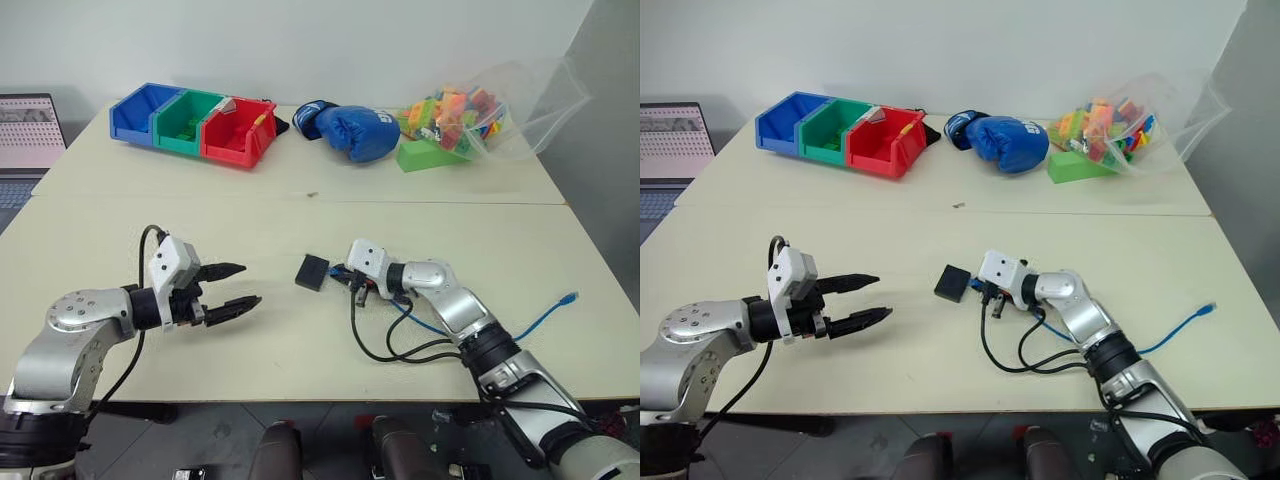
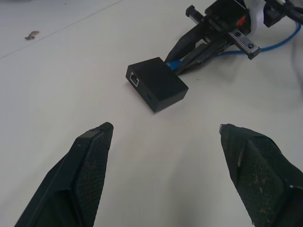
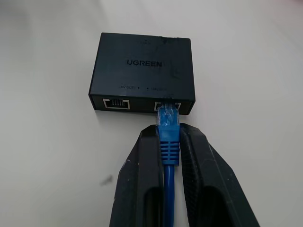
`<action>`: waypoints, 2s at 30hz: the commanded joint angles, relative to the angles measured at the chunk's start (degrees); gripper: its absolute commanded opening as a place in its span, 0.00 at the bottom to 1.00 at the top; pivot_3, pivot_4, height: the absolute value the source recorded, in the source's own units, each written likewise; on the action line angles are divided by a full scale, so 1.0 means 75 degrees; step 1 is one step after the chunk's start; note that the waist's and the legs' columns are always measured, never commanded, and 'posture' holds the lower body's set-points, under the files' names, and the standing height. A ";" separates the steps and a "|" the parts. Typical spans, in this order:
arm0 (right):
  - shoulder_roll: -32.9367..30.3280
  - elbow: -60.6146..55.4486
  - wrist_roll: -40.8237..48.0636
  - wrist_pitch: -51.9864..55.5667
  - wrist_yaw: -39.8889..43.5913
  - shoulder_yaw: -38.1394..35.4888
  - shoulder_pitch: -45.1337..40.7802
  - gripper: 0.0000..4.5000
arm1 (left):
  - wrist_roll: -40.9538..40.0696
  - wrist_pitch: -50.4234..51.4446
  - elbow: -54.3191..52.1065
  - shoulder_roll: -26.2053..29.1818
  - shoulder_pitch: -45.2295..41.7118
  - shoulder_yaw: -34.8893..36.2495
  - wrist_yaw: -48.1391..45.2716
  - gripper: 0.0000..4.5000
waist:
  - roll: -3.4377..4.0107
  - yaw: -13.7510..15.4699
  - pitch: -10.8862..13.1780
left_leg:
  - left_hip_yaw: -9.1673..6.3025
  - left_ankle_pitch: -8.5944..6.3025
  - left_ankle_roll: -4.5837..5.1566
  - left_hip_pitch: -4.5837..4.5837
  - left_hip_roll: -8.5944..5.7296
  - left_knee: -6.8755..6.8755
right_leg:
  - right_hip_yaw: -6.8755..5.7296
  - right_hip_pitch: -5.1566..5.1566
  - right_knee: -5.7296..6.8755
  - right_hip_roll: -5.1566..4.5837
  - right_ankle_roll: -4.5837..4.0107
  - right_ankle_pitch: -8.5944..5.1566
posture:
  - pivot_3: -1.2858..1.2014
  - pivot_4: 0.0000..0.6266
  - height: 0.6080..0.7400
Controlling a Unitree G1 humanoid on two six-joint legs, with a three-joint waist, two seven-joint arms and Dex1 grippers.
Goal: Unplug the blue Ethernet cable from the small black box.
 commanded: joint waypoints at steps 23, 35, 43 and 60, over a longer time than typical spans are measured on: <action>-0.0745 -0.2254 -0.1230 -0.3170 0.0257 0.0199 -0.0681 0.05 | -0.2233 0.2919 -0.0339 -0.1385 -0.1481 0.0010 0.1135 0.70 | 0.0002 -0.0031 0.0002 | -0.0012 0.0001 -0.0002 0.0000 0.0001 0.0002 | -0.0001 0.0003 0.0008 0.0000 -0.0018 0.0011 | 0.52 0.24 1.00; -0.0715 -0.2147 -0.1287 -0.3513 0.0064 0.0183 -0.0634 0.05 | -0.3157 0.3691 -0.0338 -0.1106 -0.1344 0.0286 0.0987 0.17 | 0.0002 -0.0032 0.0002 | -0.0013 0.0001 -0.0002 0.0001 0.0001 0.0002 | -0.0001 0.0004 0.0008 -0.0001 -0.0018 0.0010 | 0.52 0.24 1.00; -0.0722 -0.2284 -0.1177 -0.3665 0.0222 0.0236 -0.0545 0.05 | -0.3191 0.3747 -0.0256 -0.1078 -0.1371 0.0220 0.0951 0.17 | 0.0002 -0.0023 0.0002 | -0.0015 0.0002 -0.0003 0.0001 0.0000 0.0002 | -0.0001 0.0005 0.0008 -0.0001 -0.0018 0.0010 | 0.52 0.24 1.00; -0.1904 -0.6427 0.4638 0.4233 0.1374 -0.1642 0.1157 0.54 | -0.2267 0.2599 0.0035 -0.0637 -0.2095 -0.1279 -0.1435 0.17 | 0.0003 0.0107 0.0002 | -0.0016 0.0001 -0.0002 0.0002 0.0000 0.0001 | -0.0004 0.0007 0.0006 0.0001 -0.0021 0.0007 | 0.52 0.24 1.00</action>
